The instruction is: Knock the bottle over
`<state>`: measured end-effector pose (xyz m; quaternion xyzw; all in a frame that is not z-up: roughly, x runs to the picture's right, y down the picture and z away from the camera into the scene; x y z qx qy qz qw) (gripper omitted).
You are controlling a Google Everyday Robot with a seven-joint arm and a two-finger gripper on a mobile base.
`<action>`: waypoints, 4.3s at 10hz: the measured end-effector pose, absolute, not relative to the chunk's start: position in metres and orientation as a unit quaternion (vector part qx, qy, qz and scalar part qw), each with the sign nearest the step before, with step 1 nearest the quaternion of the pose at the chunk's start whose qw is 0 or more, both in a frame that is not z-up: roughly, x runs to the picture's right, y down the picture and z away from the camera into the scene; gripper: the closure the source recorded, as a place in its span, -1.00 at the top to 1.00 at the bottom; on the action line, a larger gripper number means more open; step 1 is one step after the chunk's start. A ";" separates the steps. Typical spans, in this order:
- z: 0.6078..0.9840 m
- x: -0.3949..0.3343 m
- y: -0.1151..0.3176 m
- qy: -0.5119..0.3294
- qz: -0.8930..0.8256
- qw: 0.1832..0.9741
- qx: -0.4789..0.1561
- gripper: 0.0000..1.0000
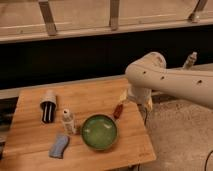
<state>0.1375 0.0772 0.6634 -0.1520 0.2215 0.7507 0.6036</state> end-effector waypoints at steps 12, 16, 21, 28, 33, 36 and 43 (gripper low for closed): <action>0.663 0.138 0.077 0.222 0.751 0.604 -0.152 0.60; 0.663 0.138 0.077 0.222 0.751 0.604 -0.152 0.60; 0.663 0.138 0.077 0.222 0.751 0.604 -0.152 0.07; 0.660 0.082 0.089 0.200 0.701 0.662 -0.172 -1.00; 0.661 0.007 0.093 0.173 0.646 0.715 -0.205 -1.00; 0.662 0.004 0.092 0.169 0.646 0.715 -0.206 -1.00; 0.705 -0.104 0.165 0.183 0.544 0.765 -0.292 -1.00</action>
